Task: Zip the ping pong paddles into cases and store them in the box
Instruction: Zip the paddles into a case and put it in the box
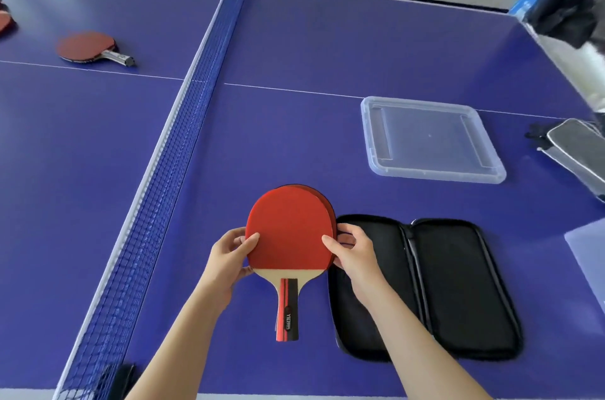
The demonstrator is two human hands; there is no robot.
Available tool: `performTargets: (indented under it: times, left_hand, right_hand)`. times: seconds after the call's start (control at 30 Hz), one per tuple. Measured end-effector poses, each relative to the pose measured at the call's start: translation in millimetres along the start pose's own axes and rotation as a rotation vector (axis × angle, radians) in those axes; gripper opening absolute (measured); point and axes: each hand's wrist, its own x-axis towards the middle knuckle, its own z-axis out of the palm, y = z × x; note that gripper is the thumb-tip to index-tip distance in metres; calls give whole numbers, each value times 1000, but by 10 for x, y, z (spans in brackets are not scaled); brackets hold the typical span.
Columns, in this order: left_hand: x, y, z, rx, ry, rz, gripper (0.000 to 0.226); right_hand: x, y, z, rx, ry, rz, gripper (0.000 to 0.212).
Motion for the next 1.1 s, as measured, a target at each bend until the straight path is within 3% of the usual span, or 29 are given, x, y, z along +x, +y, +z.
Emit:
performTargets:
  times: [0.27,0.43,0.8,1.1]
  left_hand:
    - [-163,21,998,23,-184,11,24]
    - [-299,-107,1702,4,-210,-4,22]
    - [-614,-816,3054,-14,-72,-105,21]
    - [-551,-1147,3552,90,131,-179,11]
  right_hand:
    - [-137,-47,-1094,79,113,-24,42]
    - [-99,50,-1780,71,171,-42,38]
    - [309,412,-3197,-120,108,-21,37]
    - [492,731,-3515,-231,58,40,41]
